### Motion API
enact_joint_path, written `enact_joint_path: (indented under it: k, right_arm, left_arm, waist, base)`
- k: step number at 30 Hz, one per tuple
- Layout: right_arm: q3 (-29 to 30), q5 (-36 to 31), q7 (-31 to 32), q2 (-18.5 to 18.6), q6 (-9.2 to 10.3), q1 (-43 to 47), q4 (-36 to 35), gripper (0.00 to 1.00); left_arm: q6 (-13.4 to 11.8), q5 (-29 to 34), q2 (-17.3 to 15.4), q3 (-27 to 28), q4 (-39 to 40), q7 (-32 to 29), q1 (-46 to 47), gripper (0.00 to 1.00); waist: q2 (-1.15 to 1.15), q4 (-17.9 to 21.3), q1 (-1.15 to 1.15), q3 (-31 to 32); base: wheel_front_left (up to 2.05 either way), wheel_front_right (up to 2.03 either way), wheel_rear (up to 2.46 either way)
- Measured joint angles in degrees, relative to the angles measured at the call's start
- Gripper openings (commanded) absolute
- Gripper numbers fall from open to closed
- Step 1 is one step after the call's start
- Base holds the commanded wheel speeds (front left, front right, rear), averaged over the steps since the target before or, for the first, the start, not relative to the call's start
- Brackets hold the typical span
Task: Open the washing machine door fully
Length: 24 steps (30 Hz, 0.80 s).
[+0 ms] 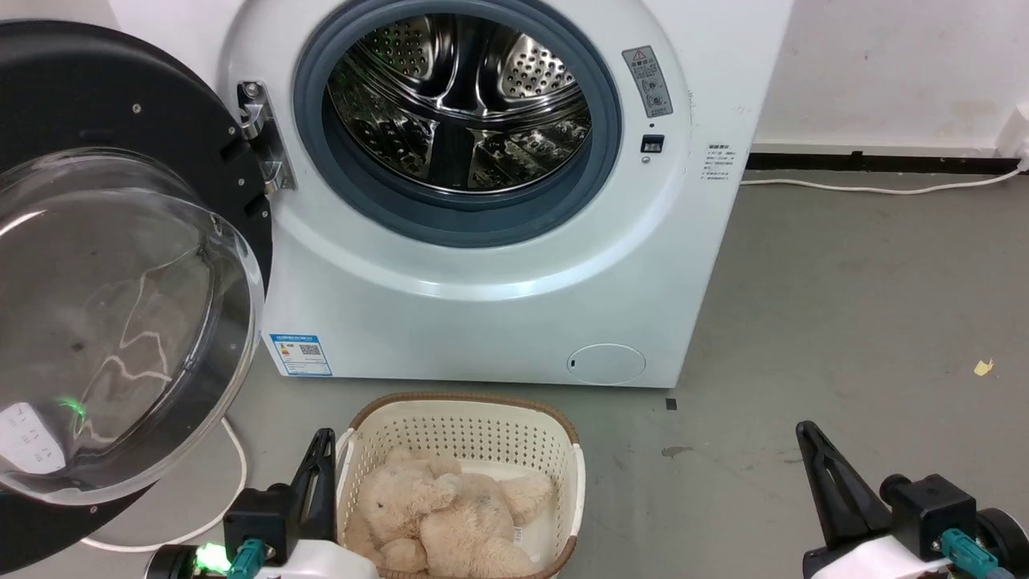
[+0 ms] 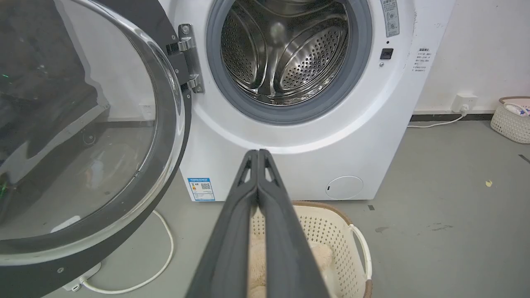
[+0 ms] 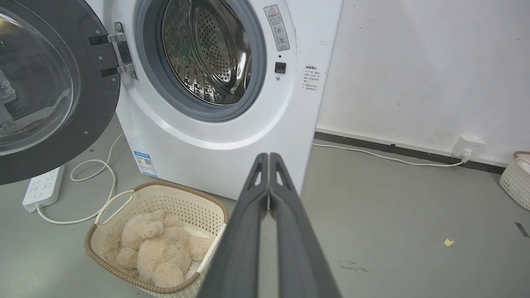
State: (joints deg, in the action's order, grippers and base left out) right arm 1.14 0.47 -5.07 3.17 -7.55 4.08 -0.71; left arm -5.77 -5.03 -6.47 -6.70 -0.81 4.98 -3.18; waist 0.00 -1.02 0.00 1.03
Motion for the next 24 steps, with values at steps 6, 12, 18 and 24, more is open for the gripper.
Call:
enact_joint_path:
  k: [6, 12, 18, 24]
  right_arm:
    - [-0.1, 0.0, 0.7, 0.0, 0.0, -0.2, 0.1, 0.0]
    - [-0.3, 0.0, 1.5, 0.0, 0.0, -1.2, 0.1, 0.0]
    - [-0.4, 0.0, 2.1, 0.0, 0.0, -1.2, 0.2, 0.0]
    - [-0.5, 0.0, 2.8, 0.0, 0.0, -2.0, 0.3, 0.0]
  left_arm:
    - [0.9, 0.6, 0.3, 0.8, 0.0, -0.5, 0.2, 0.0]
    - [1.5, 1.2, 0.6, 1.9, 0.2, -1.5, 0.9, 0.0]
    - [2.3, 1.9, 1.4, 2.6, 0.3, -2.0, 1.0, 0.0]
    - [3.0, 2.5, 1.9, 3.7, 0.3, -2.9, 1.2, 0.0]
  waist:
    - [0.0, 0.1, 0.0, -0.1]
    - [0.0, 0.3, 0.0, -0.3]
    - [0.0, 0.4, 0.0, -0.4]
    - [0.0, 0.6, 0.0, -0.6]
  base:
    - [0.0, 0.0, 0.0]
    - [0.0, 0.0, 0.0]
    - [0.0, 0.0, 0.0]
    - [0.0, 0.0, 0.0]
